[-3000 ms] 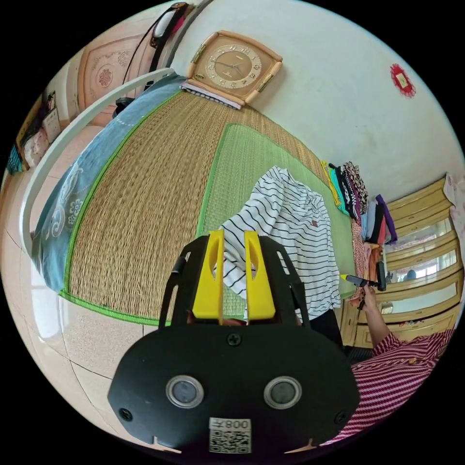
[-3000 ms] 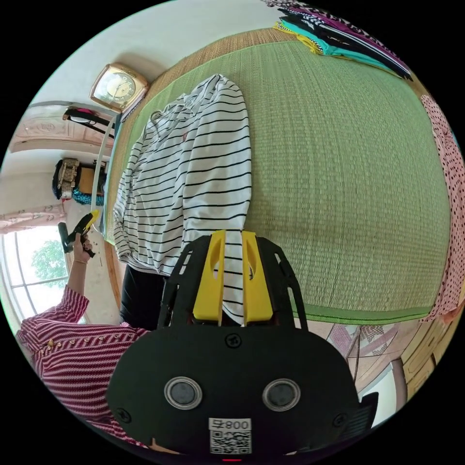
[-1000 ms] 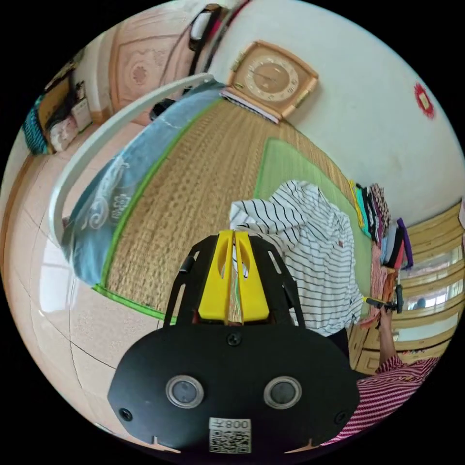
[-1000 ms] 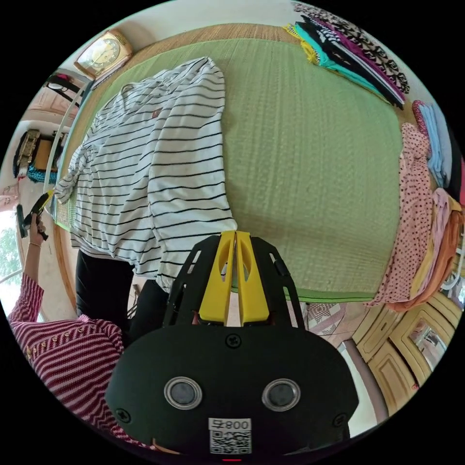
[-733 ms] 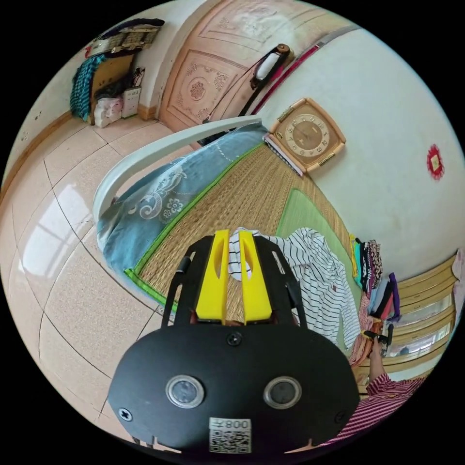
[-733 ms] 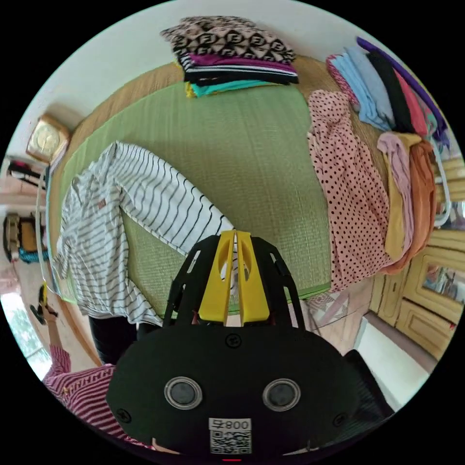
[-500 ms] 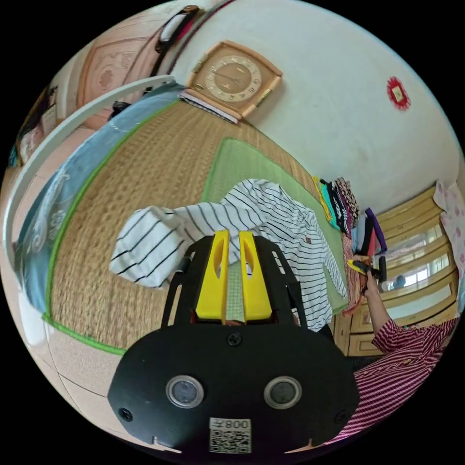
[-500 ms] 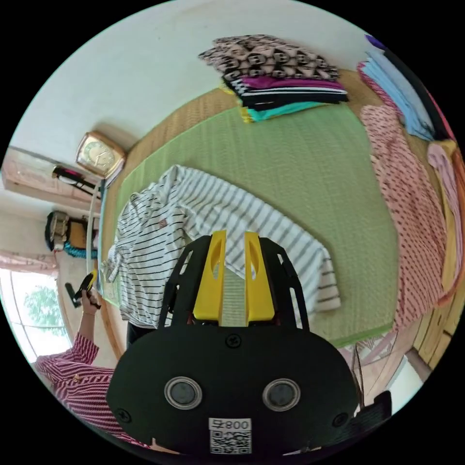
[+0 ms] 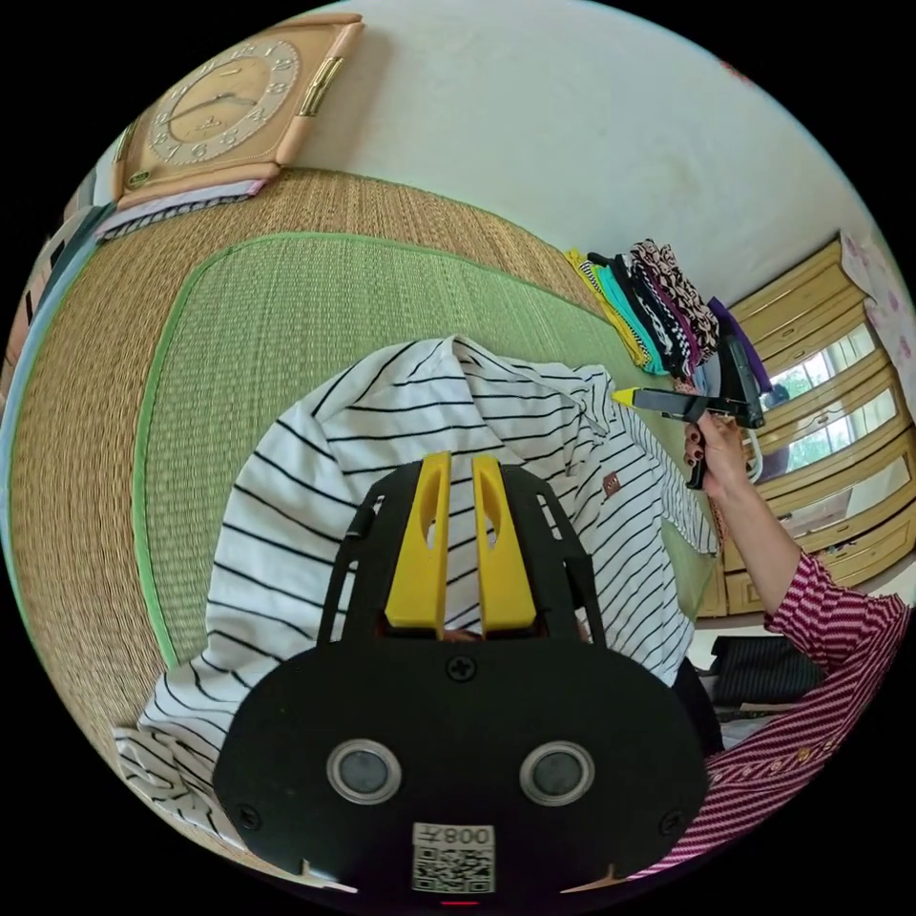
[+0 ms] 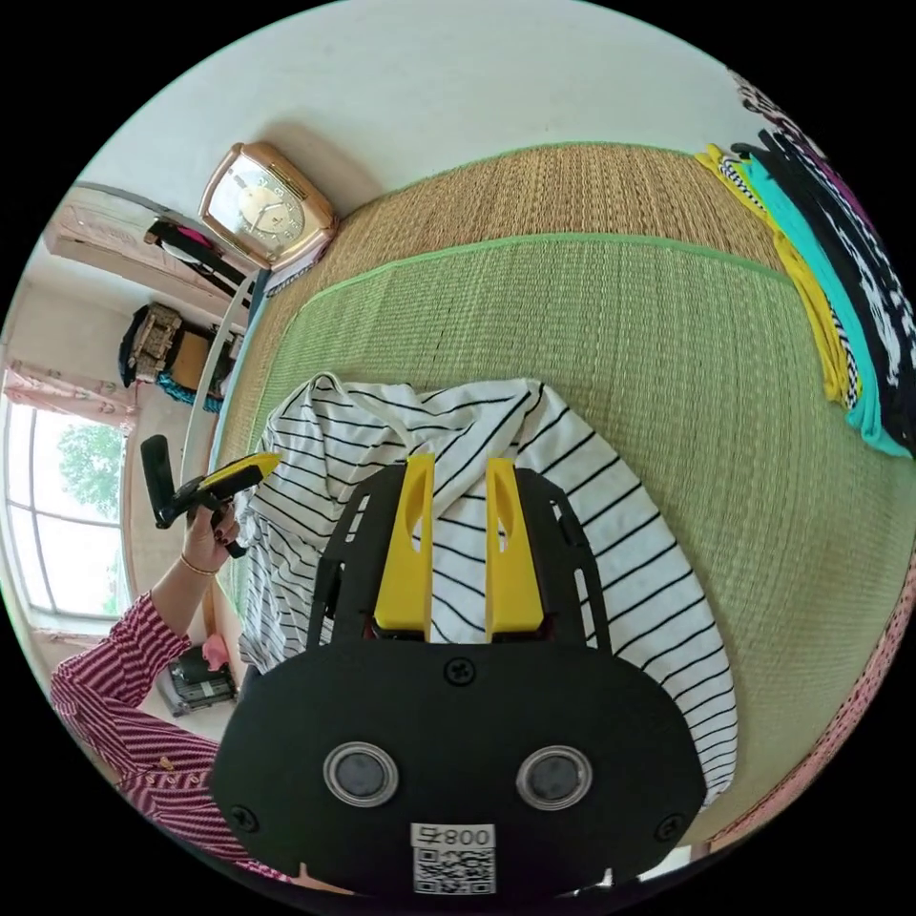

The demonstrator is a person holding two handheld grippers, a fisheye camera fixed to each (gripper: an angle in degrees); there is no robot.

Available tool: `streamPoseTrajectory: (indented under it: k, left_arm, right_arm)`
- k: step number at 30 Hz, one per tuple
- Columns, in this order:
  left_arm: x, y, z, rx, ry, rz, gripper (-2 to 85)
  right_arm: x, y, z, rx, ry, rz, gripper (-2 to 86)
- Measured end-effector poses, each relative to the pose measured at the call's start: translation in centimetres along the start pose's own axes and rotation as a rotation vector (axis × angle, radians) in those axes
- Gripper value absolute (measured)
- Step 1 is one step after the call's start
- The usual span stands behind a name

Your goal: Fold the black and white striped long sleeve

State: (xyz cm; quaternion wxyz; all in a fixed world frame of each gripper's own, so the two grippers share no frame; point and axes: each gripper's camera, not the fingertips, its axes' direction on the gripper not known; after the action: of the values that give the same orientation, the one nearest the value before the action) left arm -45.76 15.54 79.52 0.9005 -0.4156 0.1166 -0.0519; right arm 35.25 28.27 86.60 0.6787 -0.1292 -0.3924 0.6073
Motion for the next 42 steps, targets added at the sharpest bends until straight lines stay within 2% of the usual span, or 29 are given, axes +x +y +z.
streamPoseTrajectory:
  k: [7,11,14,21,26,28,32,36,39,42]
  left_arm:
    - [1.2,-3.1,1.7,-0.010,-0.049,0.002,2.8]
    - [2.3,-4.2,1.6,-0.012,-0.063,0.006,1.5]
    - [3.1,-5.2,1.4,-0.015,-0.075,0.004,1.1]
    - [4.1,-8.2,1.0,-0.003,-0.119,-0.005,0.6]
    - [4.3,-10.5,1.3,0.004,-0.129,-0.026,0.3]
    - [4.8,-11.0,1.2,0.012,-0.148,-0.016,0.3]
    - [5.5,-12.1,1.2,0.036,-0.176,0.000,0.2]
    - [5.7,-13.5,1.1,0.050,-0.203,-0.010,0.2]
    - [5.9,-14.8,1.1,0.044,-0.230,-0.010,0.2]
    - [6.2,-15.8,1.1,0.038,-0.253,-0.004,0.2]
  right_arm:
    - [-3.5,-1.7,3.5,-0.046,0.235,-0.151,8.2]
    - [-4.1,-1.7,3.7,-0.039,0.295,-0.178,6.1]
    - [-4.0,-1.9,2.8,-0.034,0.265,-0.187,3.2]
    - [-3.2,-5.1,-2.8,0.071,0.044,-0.128,1.9]
    - [-1.7,-8.2,-2.4,0.028,-0.011,-0.067,2.1]
    - [-0.4,-7.1,-3.3,0.078,-0.076,-0.042,2.3]
    - [2.2,-2.3,-4.5,0.147,-0.060,0.006,1.9]
    - [6.3,4.0,-1.9,0.085,0.118,0.112,0.6]
    - [9.0,6.6,-3.4,0.158,0.066,0.137,0.3]
    - [10.1,6.2,-5.0,0.143,0.234,0.131,0.1]
